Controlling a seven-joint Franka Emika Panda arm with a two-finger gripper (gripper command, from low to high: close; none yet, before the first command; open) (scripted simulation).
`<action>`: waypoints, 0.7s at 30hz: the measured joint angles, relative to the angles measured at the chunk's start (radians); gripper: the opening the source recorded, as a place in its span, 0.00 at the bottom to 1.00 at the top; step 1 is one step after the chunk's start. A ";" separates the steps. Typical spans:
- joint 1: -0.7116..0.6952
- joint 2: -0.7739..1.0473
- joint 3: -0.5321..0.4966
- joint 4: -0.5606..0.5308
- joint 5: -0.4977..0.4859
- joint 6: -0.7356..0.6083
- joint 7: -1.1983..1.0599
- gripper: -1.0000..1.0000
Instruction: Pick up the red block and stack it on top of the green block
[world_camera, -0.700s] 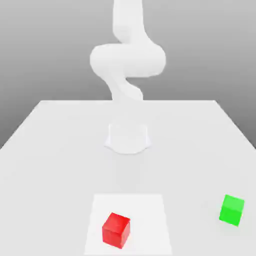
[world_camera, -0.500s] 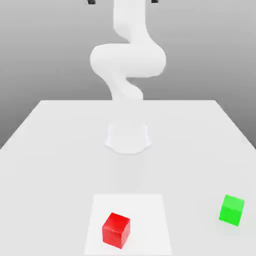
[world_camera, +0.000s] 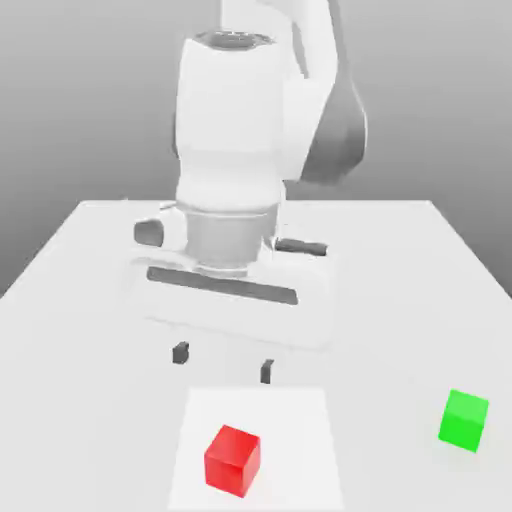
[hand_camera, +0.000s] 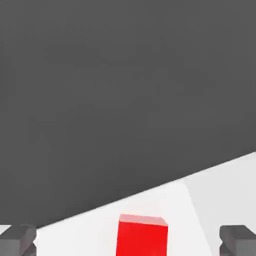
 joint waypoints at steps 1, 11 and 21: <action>0.000 0.036 0.000 -0.010 0.007 0.016 0.008 0.50; 0.018 0.281 -0.024 0.000 -0.005 0.197 0.041 0.00; 0.021 0.109 0.015 -0.024 0.019 0.050 0.025 0.00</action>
